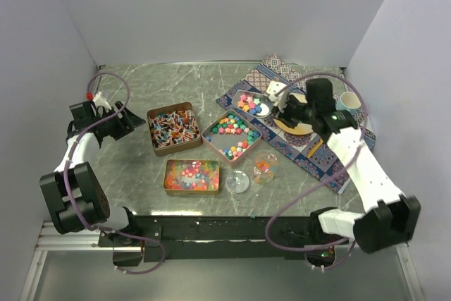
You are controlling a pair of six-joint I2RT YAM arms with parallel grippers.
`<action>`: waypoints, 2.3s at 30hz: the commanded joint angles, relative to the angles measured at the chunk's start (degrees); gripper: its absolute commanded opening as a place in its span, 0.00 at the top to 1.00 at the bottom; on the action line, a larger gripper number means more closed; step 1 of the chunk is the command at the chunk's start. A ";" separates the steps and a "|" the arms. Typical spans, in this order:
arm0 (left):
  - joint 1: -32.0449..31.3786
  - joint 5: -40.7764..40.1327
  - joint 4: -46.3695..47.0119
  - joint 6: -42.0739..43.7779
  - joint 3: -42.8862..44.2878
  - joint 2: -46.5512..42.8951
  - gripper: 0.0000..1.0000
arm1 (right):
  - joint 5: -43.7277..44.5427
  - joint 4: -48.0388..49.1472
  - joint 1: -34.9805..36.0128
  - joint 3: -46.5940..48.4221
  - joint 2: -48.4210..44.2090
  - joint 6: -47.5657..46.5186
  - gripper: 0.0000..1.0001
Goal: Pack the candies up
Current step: Place the fake candies in the packing bottle.
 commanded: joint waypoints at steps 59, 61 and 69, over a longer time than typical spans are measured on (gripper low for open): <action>2.03 0.99 9.42 -3.59 -4.57 -1.76 0.26 | 11.69 -43.05 -5.66 0.23 -15.99 -38.32 1.00; 2.12 1.16 9.68 -3.86 -5.09 -2.03 0.26 | 12.57 -42.96 -4.16 1.28 -14.94 -36.91 1.00; 2.38 2.13 10.65 -5.79 -5.62 -2.47 0.26 | 16.27 -42.61 -2.84 2.95 -11.41 -35.41 1.00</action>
